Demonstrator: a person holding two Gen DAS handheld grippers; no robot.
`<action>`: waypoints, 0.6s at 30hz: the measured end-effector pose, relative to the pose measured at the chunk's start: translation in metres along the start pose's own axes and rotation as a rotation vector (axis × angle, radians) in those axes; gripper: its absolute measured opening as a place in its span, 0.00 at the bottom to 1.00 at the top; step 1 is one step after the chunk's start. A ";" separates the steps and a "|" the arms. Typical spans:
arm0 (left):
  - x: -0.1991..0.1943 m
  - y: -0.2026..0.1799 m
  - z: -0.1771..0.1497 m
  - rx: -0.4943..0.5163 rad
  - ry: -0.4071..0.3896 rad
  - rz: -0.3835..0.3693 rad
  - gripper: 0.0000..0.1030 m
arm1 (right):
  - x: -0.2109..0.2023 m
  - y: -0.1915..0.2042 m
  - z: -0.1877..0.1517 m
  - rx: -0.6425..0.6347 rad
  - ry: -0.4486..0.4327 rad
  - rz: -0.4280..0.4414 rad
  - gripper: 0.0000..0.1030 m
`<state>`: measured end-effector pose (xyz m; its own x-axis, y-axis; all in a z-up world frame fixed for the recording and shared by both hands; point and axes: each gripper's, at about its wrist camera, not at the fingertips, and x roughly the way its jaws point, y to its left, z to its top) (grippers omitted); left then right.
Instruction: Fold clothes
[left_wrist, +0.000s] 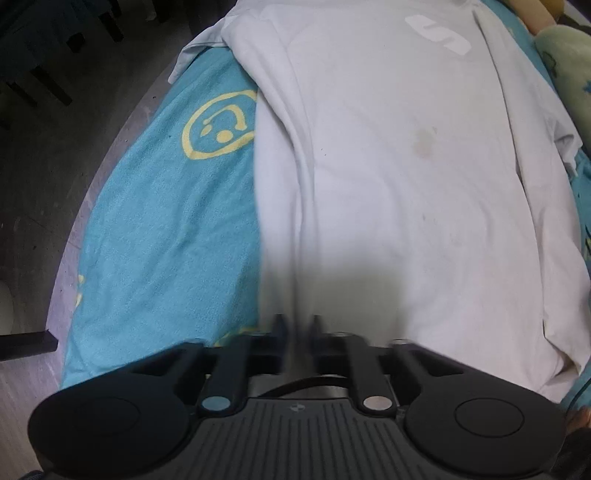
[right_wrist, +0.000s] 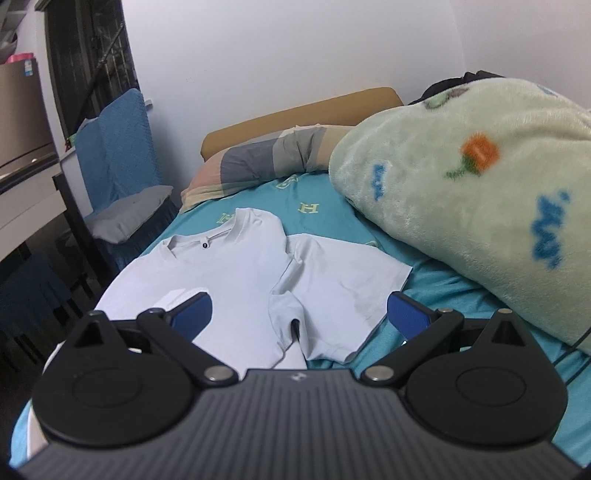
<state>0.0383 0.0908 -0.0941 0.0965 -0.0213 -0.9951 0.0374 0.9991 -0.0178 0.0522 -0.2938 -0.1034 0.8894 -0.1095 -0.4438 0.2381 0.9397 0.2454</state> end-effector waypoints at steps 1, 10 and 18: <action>-0.008 0.004 -0.001 -0.010 -0.005 0.027 0.04 | -0.004 0.000 0.001 -0.003 -0.004 0.001 1.00; -0.052 0.026 0.003 -0.037 -0.099 0.193 0.06 | -0.040 -0.009 0.012 0.048 -0.045 0.036 1.00; -0.107 -0.038 0.002 0.062 -0.429 0.090 0.71 | -0.043 -0.010 0.013 0.053 -0.044 0.057 1.00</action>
<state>0.0283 0.0555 0.0138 0.5053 0.0401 -0.8620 0.0680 0.9940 0.0861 0.0169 -0.3029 -0.0753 0.9182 -0.0718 -0.3895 0.2061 0.9264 0.3151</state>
